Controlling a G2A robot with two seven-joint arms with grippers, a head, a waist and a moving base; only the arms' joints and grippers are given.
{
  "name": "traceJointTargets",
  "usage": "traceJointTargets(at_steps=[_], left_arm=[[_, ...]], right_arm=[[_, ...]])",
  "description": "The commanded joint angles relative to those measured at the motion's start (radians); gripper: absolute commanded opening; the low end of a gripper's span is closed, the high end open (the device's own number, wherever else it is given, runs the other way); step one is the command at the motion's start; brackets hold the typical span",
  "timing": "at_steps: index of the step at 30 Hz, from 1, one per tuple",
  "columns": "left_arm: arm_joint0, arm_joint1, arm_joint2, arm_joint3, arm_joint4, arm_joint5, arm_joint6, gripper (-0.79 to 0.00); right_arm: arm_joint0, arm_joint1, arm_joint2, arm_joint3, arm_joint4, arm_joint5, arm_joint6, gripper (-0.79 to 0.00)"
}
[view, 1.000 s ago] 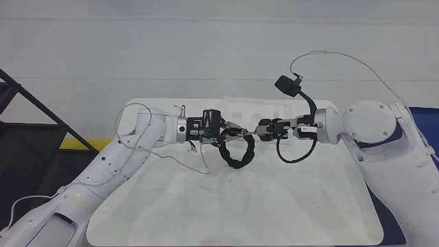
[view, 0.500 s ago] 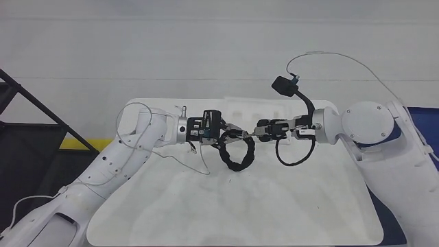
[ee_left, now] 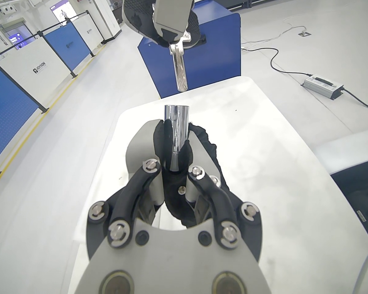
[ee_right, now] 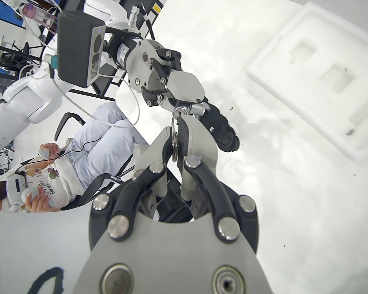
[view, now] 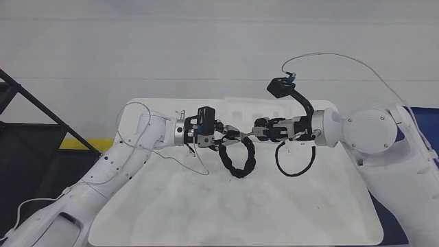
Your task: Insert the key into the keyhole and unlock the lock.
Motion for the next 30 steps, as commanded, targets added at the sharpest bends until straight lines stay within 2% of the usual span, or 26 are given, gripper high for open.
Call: traceJointTargets(at_steps=[1, 30], left_arm=[[-0.001, -0.003, 0.001, 0.004, 0.004, -0.002, 0.006, -0.785], [0.000, -0.021, -0.016, 0.022, 0.021, -0.036, 0.022, -0.785]], right_arm=[[-0.001, 0.001, -0.001, -0.002, -0.003, -0.002, -0.004, -0.785], [0.003, 0.006, -0.021, 0.001, -0.032, -0.005, -0.021, -0.785]])
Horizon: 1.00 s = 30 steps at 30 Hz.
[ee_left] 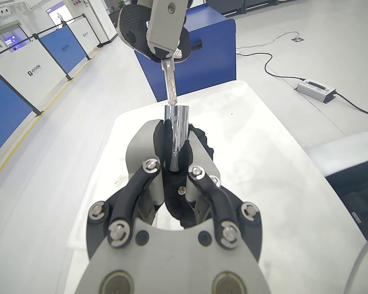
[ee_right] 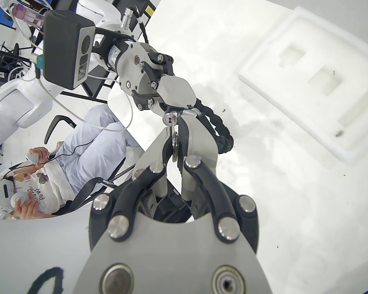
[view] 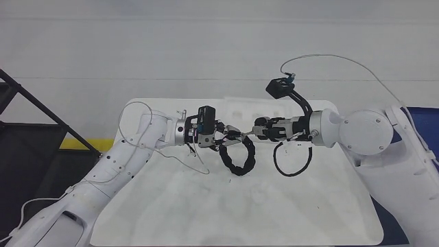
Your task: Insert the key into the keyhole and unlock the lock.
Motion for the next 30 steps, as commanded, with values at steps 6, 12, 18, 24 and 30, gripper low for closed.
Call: traceJointTargets(at_steps=[6, 12, 18, 24, 30], left_arm=[[0.003, -0.003, -0.007, 0.000, -0.005, -0.006, -0.010, -0.785], [0.006, -0.005, -0.013, -0.003, -0.004, -0.010, -0.017, -0.785], [0.008, -0.007, -0.017, -0.008, 0.001, -0.011, -0.023, -0.785], [0.005, -0.007, -0.012, -0.011, 0.001, -0.011, -0.041, -0.785], [-0.002, -0.008, 0.002, -0.010, -0.025, -0.011, -0.079, -0.785]], right_arm=[[0.005, 0.000, -0.011, 0.000, 0.001, -0.003, 0.003, -0.785], [0.012, -0.001, -0.021, 0.004, -0.003, 0.000, 0.011, -0.785], [0.018, -0.001, -0.028, 0.003, -0.010, -0.002, 0.013, -0.785], [0.028, -0.002, -0.043, 0.002, -0.029, -0.002, 0.014, -0.785], [0.040, -0.004, -0.068, 0.000, -0.055, 0.003, 0.015, -0.785]])
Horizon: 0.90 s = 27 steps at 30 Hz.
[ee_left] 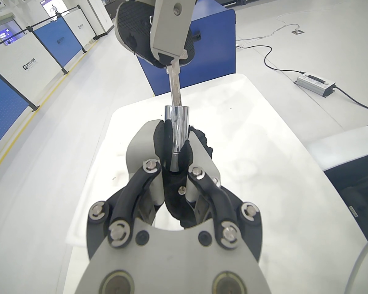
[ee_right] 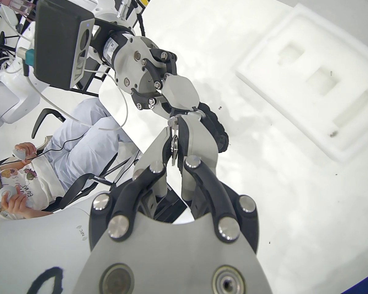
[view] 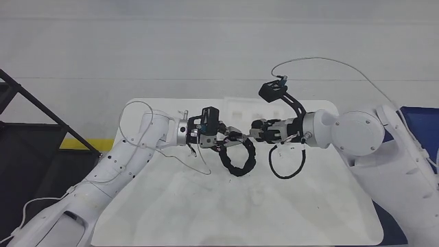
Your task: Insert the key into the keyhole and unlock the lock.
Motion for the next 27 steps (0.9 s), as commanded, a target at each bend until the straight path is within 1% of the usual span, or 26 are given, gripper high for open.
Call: traceJointTargets(at_steps=[1, 10, 26, 27], left_arm=[[-0.002, 0.000, 0.004, 0.000, -0.012, 0.000, -0.009, -0.785], [-0.006, 0.004, 0.014, -0.001, -0.068, 0.000, -0.028, -0.785], [-0.015, 0.010, 0.035, -0.010, -0.084, 0.000, -0.032, -0.785], [-0.015, 0.010, 0.038, -0.008, -0.088, 0.000, -0.031, -0.785]], right_arm=[[0.004, -0.001, -0.008, 0.000, -0.011, 0.003, 0.001, -0.785], [0.012, -0.004, -0.022, 0.008, -0.020, 0.012, -0.006, -0.785], [0.012, -0.008, -0.036, 0.031, -0.006, 0.019, -0.003, -0.785], [0.013, -0.008, -0.036, 0.033, -0.006, 0.018, -0.002, -0.570]])
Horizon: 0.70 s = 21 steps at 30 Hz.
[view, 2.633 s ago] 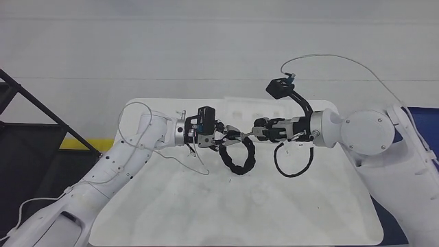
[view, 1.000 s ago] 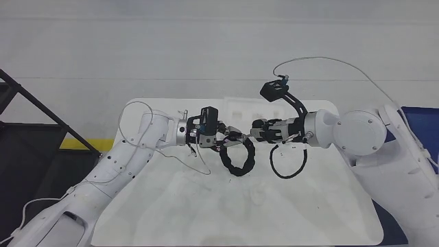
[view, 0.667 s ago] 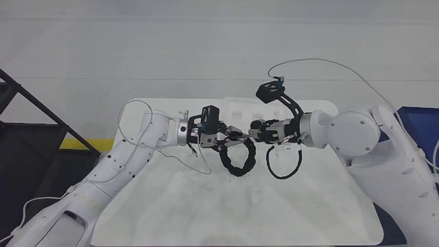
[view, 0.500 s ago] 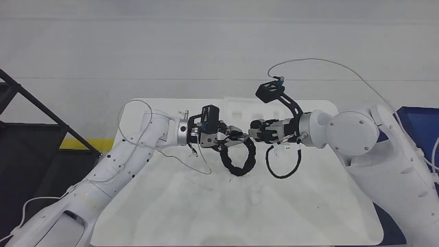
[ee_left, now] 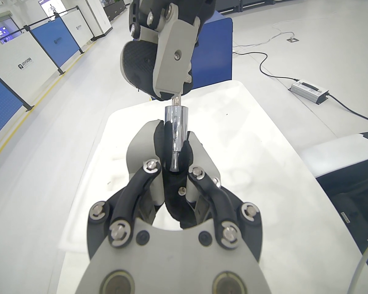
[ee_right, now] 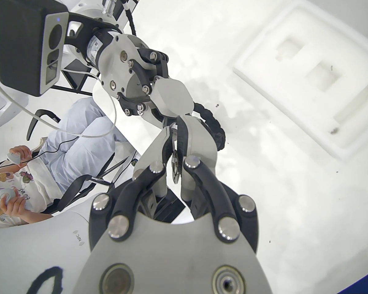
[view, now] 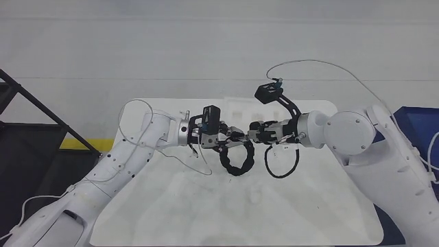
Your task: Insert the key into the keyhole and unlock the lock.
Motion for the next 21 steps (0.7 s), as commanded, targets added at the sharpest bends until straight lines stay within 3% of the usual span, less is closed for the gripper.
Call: traceJointTargets(at_steps=[1, 2, 6, 14, 21], left_arm=[[0.000, 0.000, 0.005, 0.004, -0.006, 0.000, 0.000, -0.785], [0.000, 0.000, 0.008, 0.006, -0.010, 0.000, -0.001, -0.785], [-0.003, 0.001, 0.019, 0.015, -0.036, 0.000, -0.009, -0.785], [-0.017, 0.013, 0.059, 0.043, -0.132, 0.000, -0.044, -0.785], [-0.075, 0.056, 0.136, 0.028, -0.371, 0.000, -0.166, -0.785]], right_arm=[[0.002, 0.000, -0.001, 0.004, 0.002, -0.002, 0.003, -0.182], [0.002, 0.000, -0.001, 0.007, 0.003, -0.002, 0.004, 0.000], [0.003, -0.001, 0.004, 0.009, 0.013, -0.030, -0.007, 0.000], [0.001, 0.007, 0.028, 0.001, 0.024, -0.227, 0.008, 0.000], [-0.021, 0.019, 0.062, -0.022, 0.055, -0.333, 0.059, 0.000]])
